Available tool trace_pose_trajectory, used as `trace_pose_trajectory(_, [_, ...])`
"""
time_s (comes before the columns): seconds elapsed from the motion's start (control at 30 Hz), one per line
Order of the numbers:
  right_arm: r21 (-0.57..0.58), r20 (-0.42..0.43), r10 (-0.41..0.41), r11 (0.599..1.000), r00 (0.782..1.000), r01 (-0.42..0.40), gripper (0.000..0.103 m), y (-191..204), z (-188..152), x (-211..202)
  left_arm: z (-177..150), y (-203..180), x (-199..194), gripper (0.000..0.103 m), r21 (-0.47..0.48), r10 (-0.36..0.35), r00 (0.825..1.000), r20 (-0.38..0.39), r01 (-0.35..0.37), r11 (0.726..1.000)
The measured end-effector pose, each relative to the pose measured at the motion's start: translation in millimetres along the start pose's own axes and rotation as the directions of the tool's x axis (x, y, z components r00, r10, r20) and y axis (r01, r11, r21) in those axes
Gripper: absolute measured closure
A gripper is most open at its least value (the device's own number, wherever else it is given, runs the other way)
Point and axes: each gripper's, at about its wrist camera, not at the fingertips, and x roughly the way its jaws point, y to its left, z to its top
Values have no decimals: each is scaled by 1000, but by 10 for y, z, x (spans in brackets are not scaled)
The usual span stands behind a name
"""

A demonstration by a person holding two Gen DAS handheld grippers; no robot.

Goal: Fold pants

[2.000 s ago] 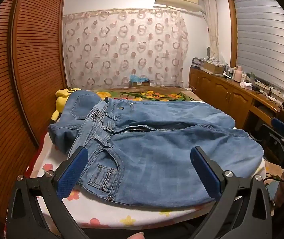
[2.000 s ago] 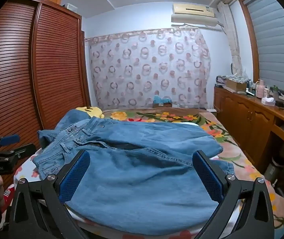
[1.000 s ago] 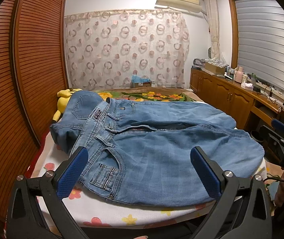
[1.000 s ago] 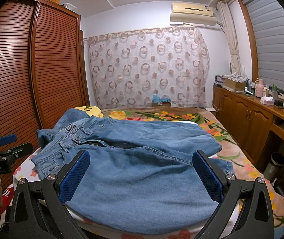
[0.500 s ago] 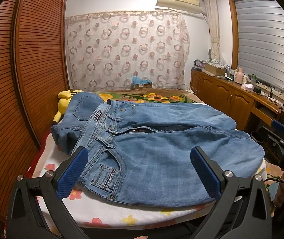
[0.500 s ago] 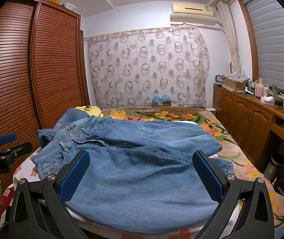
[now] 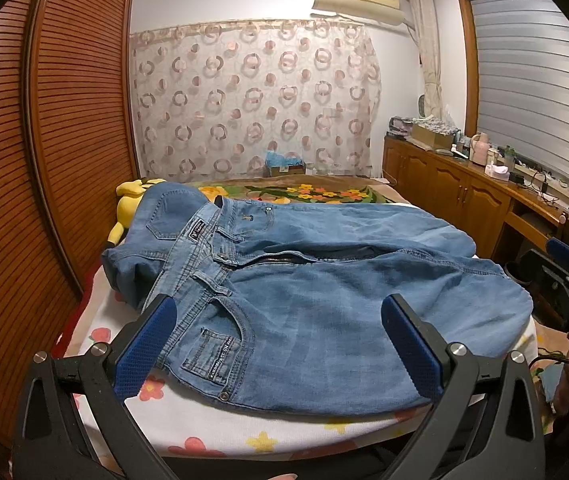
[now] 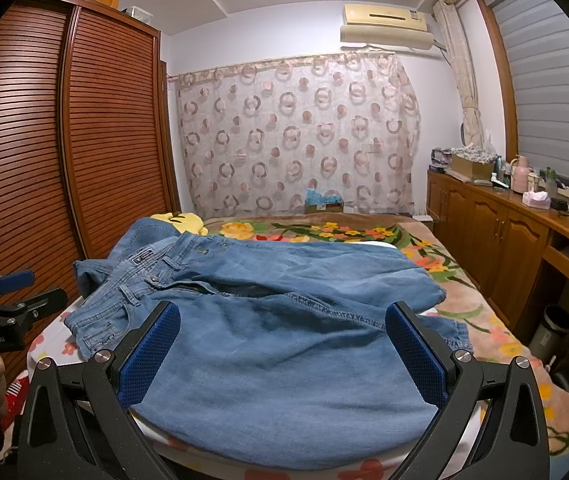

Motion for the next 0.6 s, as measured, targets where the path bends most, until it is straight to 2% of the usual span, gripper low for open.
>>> trace_pose_trajectory(0.6, [1, -3, 0, 1000, 1000, 0, 0, 1, -1, 13, -6, -7, -2, 1, 2, 3, 1000, 3, -3, 1000])
